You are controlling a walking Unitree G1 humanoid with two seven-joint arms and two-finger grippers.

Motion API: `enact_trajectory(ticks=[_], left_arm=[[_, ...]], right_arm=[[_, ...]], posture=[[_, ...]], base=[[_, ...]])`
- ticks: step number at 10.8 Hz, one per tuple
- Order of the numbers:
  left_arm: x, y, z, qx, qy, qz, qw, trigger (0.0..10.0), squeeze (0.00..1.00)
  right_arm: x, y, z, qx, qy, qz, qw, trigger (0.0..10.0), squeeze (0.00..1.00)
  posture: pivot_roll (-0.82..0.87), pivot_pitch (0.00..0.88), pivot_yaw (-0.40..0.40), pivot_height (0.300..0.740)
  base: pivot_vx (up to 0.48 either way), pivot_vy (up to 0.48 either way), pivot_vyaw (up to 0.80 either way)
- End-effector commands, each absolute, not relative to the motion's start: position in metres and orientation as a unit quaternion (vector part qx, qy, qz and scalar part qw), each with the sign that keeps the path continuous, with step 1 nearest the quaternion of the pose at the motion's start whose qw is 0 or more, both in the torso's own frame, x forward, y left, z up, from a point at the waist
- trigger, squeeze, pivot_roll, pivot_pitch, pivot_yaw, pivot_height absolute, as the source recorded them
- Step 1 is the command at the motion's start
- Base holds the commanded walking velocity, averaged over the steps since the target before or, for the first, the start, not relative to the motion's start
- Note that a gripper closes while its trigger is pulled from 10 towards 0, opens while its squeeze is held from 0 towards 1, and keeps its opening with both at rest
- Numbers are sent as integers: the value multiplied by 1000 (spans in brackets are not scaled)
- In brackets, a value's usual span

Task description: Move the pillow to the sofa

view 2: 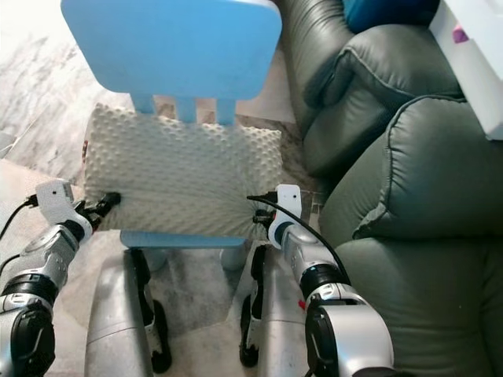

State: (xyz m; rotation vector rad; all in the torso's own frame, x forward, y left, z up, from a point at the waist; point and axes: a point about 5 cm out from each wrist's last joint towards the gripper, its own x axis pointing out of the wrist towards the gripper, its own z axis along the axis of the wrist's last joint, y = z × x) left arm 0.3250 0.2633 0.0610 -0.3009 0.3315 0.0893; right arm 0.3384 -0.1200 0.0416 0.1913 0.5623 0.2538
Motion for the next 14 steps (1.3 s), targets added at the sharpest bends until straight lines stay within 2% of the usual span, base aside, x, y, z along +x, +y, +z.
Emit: enact_trajectory(ticks=[1, 14], left_arm=[[320, 262, 52, -161, 179, 46, 969, 0, 0], [330, 282, 74, -112, 139, 109, 978, 0, 0]], right_arm=[[331, -137, 31, 89, 297, 97, 946, 0, 0], [344, -131, 49, 115, 253, 112, 954, 0, 0]], posture=[[-52, 273, -151, 542], [-33, 202, -136, 542]], base=[[0, 0, 0], [0, 0, 0]])
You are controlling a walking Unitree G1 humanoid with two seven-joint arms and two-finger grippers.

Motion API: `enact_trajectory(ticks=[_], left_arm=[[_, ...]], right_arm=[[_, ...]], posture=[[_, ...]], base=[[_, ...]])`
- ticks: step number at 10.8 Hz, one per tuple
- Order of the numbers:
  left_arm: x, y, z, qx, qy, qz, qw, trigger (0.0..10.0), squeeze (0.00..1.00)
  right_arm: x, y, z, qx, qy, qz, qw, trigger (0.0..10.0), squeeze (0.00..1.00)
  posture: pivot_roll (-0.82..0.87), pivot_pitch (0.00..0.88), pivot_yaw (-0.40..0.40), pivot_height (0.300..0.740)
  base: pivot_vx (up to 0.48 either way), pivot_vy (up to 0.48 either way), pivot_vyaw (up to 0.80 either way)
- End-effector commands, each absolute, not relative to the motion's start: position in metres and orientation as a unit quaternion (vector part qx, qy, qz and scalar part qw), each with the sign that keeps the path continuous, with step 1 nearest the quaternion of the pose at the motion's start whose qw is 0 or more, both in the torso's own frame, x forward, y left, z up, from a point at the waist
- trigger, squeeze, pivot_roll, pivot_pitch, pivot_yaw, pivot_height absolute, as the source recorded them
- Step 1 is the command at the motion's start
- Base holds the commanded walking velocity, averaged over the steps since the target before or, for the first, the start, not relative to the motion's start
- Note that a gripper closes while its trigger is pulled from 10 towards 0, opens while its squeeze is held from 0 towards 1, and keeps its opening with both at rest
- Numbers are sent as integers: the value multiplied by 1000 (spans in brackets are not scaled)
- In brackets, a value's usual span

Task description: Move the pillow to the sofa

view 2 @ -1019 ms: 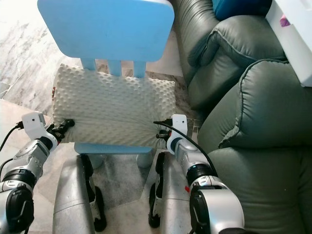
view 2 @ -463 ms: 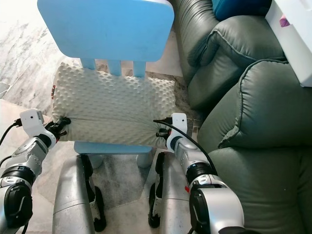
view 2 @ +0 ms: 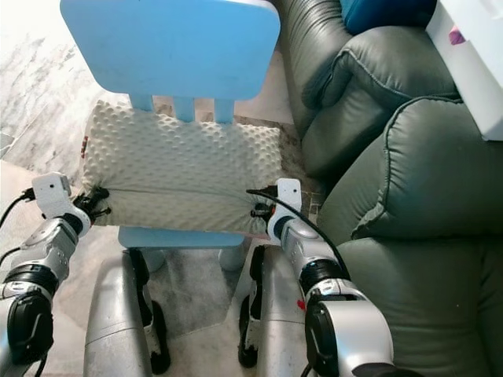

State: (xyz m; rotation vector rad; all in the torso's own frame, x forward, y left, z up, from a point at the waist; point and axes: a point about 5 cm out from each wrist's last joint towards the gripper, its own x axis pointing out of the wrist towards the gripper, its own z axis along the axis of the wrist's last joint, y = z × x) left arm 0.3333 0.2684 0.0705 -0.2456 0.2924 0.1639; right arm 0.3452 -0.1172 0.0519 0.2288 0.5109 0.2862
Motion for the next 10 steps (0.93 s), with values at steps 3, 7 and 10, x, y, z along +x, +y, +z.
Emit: enact_trajectory(ticks=[3, 7, 10], left_arm=[[336, 295, 97, -62, 86, 135, 985, 0, 0], [341, 300, 119, -37, 18, 141, 989, 0, 0], [350, 296, 143, -15, -38, 139, 989, 0, 0]], right_arm=[[351, -123, 63, 135, 213, 158, 955, 0, 0], [362, -124, 87, 131, 130, 168, 968, 0, 0], [365, -122, 100, 85, 73, 179, 977, 0, 0]], posture=[[-21, 164, -123, 542], [2, 95, -105, 542], [15, 27, -74, 542]], base=[[0, 0, 0], [0, 0, 0], [0, 0, 0]])
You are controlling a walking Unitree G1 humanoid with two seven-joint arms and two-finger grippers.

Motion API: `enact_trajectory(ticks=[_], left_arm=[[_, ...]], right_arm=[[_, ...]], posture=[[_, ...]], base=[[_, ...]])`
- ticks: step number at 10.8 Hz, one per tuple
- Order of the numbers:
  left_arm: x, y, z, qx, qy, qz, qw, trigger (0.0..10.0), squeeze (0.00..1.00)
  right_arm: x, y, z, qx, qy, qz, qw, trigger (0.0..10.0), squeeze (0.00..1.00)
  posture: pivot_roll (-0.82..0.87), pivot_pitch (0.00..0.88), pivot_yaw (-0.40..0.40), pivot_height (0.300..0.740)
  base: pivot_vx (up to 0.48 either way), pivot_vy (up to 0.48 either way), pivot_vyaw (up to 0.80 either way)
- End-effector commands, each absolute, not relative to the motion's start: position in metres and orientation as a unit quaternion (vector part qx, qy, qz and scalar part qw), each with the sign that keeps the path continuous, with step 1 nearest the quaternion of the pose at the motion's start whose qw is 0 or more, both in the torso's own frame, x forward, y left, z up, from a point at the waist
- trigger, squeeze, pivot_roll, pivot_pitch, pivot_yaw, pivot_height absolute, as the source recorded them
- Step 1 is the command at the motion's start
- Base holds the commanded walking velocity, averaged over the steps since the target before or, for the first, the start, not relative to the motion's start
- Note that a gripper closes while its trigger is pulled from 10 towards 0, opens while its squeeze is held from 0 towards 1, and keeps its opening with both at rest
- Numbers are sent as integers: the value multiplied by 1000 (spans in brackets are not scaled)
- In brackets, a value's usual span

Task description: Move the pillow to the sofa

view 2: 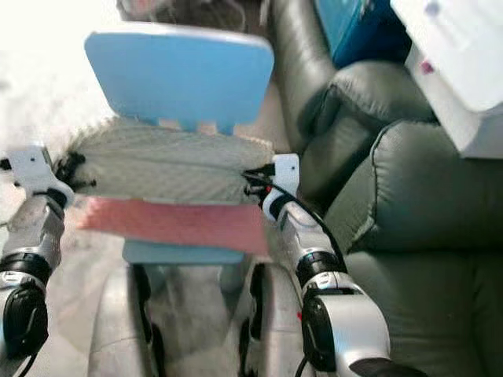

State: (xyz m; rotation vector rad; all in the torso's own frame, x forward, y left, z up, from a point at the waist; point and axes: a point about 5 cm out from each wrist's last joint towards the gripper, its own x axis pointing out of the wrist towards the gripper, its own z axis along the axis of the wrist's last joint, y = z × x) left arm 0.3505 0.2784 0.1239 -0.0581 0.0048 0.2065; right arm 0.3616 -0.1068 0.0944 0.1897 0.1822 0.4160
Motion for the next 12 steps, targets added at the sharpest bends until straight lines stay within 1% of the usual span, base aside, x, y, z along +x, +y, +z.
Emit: enact_trajectory(ticks=[1, 2, 3, 4, 5, 7, 8, 9, 10, 11, 12], left_arm=[[351, 289, 147, -5, -53, 127, 990, 0, 0], [347, 278, 143, 11, -62, 101, 993, 0, 0], [343, 268, 133, 5, -56, 85, 995, 0, 0], [332, 252, 119, 11, -51, 67, 996, 0, 0], [327, 248, 114, 13, -49, 65, 997, 0, 0], [308, 225, 96, 20, -31, 30, 999, 0, 0], [301, 213, 93, 18, -29, 9, 999, 0, 0], [297, 202, 94, 20, -38, -2, 999, 0, 0], [292, 194, 94, 17, -46, -14, 999, 0, 0], [275, 190, 81, 24, -25, -26, 999, 0, 0], [269, 191, 74, 26, -11, -24, 999, 0, 0]], right_arm=[[364, -131, 104, 74, 54, 165, 982, 0, 0], [356, -141, 100, 63, 43, 157, 985, 0, 0], [348, -148, 96, 53, 36, 143, 988, 0, 0], [332, -154, 95, 26, 13, 130, 991, 0, 0], [324, -156, 97, 24, 1, 120, 992, 0, 0], [307, -154, 101, 62, -21, 83, 994, 0, 0], [301, -155, 103, 51, -30, 75, 995, 0, 0], [298, -160, 104, 60, -33, 53, 996, 0, 0], [296, -163, 106, 64, -30, 44, 997, 0, 0], [293, -165, 105, 70, -22, 38, 997, 0, 0], [293, -166, 104, 67, -19, 36, 997, 0, 0]], posture=[[20, 4, -60, 542], [19, 0, -37, 542], [17, 0, -31, 542], [10, 0, -28, 542], [11, 0, -27, 542], [17, 0, -28, 542], [17, 0, -25, 542], [11, 0, -19, 552], [-9, 0, -24, 572], [-23, 0, -23, 597], [-29, 0, -21, 612]], base=[[0, 0, 0], [0, 0, 0], [0, 0, 0], [0, 0, 0], [0, 0, 0], [0, 0, 0], [0, 0, 0], [0, 0, 0], [0, 0, 0], [0, 0, 0], [0, 0, 0]])
